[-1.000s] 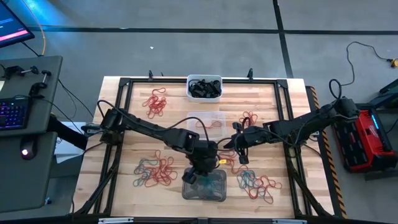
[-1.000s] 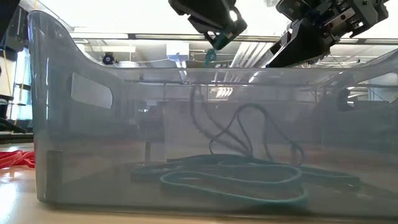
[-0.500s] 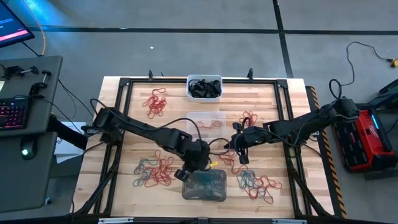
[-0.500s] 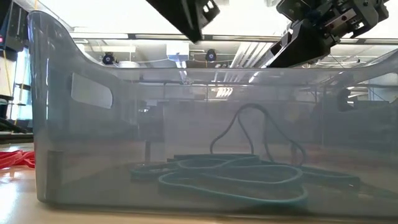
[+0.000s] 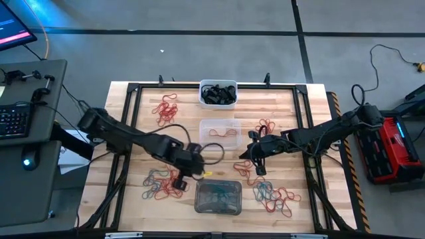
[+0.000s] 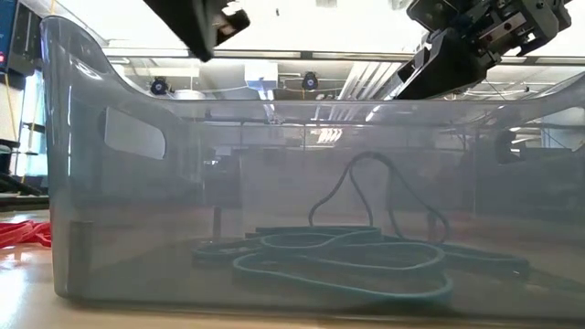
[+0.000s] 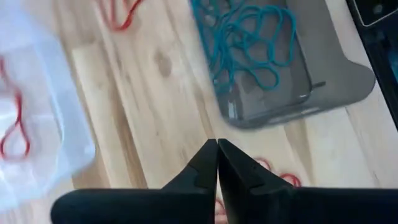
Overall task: Sort rubber bands into baskets
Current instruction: Put the blue rubber band into the black bin
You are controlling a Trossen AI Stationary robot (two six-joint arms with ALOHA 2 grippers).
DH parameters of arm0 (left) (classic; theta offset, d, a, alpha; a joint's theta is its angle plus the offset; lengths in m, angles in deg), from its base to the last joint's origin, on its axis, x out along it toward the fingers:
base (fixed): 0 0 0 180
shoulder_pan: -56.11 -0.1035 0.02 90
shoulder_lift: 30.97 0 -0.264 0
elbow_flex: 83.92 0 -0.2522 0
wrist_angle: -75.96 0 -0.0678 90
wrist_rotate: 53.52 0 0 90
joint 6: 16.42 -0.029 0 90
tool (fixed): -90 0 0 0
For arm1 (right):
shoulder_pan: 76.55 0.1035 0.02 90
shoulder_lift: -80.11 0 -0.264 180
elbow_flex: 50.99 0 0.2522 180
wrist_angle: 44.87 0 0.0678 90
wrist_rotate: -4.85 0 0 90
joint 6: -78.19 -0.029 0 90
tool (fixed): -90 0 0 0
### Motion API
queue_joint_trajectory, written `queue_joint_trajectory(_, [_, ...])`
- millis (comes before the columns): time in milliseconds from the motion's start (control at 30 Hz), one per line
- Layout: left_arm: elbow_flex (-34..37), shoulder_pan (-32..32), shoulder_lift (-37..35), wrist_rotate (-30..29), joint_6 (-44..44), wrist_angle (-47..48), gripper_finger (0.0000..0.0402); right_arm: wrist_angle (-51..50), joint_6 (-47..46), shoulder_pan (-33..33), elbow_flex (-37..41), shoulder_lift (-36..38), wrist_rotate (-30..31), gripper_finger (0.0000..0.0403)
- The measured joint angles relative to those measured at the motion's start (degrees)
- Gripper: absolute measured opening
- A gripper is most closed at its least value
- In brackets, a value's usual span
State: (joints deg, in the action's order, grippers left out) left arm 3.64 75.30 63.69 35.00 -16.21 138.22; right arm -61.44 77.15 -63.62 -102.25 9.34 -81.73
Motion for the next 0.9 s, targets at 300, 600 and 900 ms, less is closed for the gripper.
queue_joint_trajectory(300, [14.7, 3.9, -13.3, -0.8, 15.0, 2.9, 0.0, 0.4, -0.1, 0.0, 0.0, 0.0, 0.0, 0.0])
queue_joint_trajectory(600, [25.0, 9.0, -17.3, -0.1, 25.2, 12.6, 0.0, 0.4, -0.2, 0.0, 0.0, 0.0, 0.0, 0.0])
queue_joint_trajectory(900, [33.6, 9.9, -17.2, 2.7, 29.0, 3.8, 0.0043, 0.4, -0.4, 0.0, 0.0, 0.0, 0.0, 0.0])
